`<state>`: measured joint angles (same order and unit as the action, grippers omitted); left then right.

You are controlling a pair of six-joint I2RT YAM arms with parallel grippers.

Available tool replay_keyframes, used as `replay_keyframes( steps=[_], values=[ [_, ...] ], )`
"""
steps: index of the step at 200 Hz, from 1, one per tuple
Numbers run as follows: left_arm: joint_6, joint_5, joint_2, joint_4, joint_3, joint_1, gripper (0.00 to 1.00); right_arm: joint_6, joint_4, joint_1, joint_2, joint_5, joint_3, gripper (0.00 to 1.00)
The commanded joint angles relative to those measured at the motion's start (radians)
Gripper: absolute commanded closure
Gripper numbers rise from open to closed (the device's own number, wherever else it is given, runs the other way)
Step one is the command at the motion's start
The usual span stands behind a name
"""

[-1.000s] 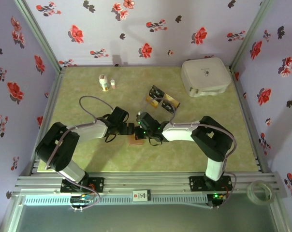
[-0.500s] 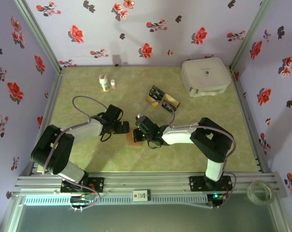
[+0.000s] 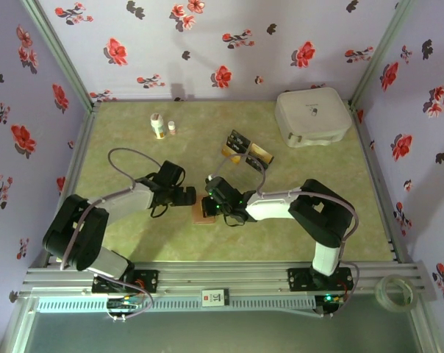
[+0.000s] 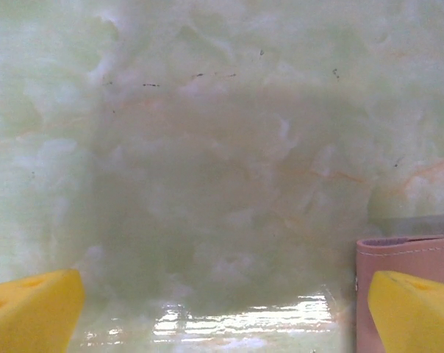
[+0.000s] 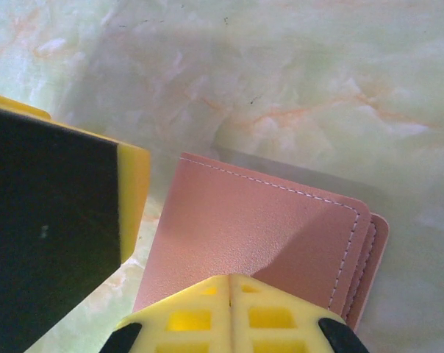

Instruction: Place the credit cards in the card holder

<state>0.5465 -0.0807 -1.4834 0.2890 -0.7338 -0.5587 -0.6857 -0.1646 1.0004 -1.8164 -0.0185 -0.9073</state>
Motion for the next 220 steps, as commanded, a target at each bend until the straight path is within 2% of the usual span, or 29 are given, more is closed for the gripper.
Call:
replay_keyframes(
  steps=[1,109,220],
  values=[
    [0.001,0.017,0.037,0.006,0.021,0.0,0.0,-0.006,0.188,0.021,-0.07,-0.055,0.032,1.0],
    [0.012,0.04,0.024,-0.07,0.086,-0.045,0.0,-0.008,0.177,0.01,-0.058,-0.085,0.016,1.0],
    [0.038,0.028,-0.041,-0.126,0.134,-0.061,0.0,-0.024,0.113,-0.06,0.052,-0.18,0.019,1.0]
  ],
)
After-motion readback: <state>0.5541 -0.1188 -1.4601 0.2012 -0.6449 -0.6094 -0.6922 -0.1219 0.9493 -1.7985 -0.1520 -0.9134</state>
